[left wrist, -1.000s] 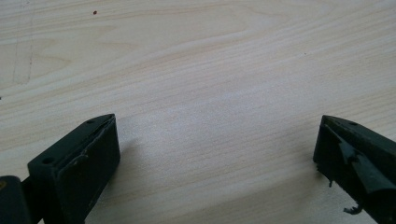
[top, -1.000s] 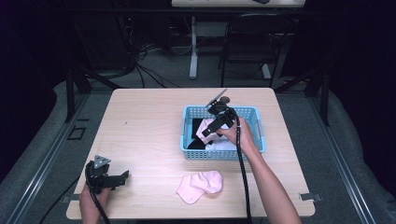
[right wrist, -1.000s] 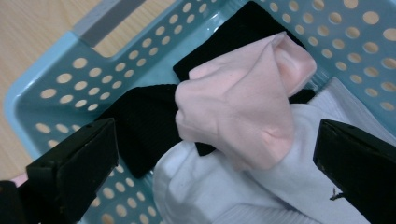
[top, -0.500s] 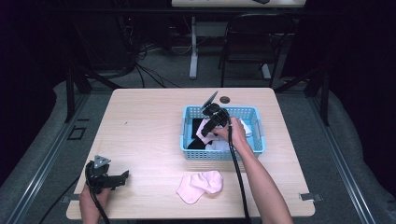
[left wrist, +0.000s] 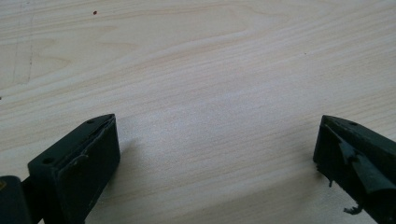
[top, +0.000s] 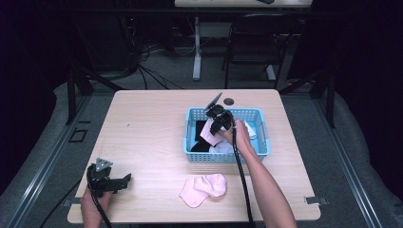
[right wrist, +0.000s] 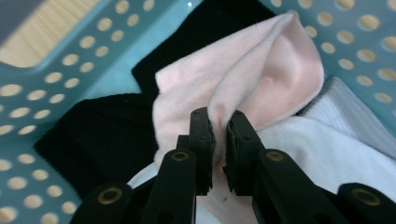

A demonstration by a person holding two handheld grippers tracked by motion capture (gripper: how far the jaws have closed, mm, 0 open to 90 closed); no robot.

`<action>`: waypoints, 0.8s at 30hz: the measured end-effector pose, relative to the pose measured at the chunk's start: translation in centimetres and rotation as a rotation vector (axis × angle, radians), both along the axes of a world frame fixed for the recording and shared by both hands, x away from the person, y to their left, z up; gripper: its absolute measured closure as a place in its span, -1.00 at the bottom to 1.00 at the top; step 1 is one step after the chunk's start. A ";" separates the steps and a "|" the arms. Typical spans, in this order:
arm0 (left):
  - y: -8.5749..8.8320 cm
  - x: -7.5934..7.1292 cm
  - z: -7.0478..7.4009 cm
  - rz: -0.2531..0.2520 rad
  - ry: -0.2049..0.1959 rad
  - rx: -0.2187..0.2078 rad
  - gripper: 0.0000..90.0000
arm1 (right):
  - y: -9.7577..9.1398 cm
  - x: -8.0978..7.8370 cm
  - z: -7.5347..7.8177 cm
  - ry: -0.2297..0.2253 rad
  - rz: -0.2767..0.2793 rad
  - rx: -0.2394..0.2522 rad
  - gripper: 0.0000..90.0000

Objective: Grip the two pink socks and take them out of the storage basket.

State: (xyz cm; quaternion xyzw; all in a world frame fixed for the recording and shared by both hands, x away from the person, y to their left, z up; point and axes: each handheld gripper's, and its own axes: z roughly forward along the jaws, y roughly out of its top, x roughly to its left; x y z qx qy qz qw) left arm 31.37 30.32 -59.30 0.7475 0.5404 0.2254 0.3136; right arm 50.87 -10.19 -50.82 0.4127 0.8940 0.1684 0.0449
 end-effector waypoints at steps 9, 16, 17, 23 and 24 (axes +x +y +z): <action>0.0 0.0 0.0 0.000 -0.001 0.000 -0.99 | -1.1 -1.7 4.1 -0.068 0.001 0.070 0.84; 0.0 0.0 0.0 0.000 -0.001 0.000 -0.99 | -2.0 -3.5 7.4 -0.118 0.017 0.098 0.84; 0.0 0.0 0.0 0.000 -0.001 0.000 -0.99 | -2.1 -3.7 7.8 -0.128 0.024 0.089 0.84; 0.0 0.0 0.0 0.000 -0.001 0.000 -0.99 | -2.7 -5.1 9.6 -0.161 0.031 0.111 0.84; 0.0 0.0 0.0 0.001 -0.001 0.000 -0.99 | -2.9 -5.7 10.1 -0.173 0.034 0.123 0.84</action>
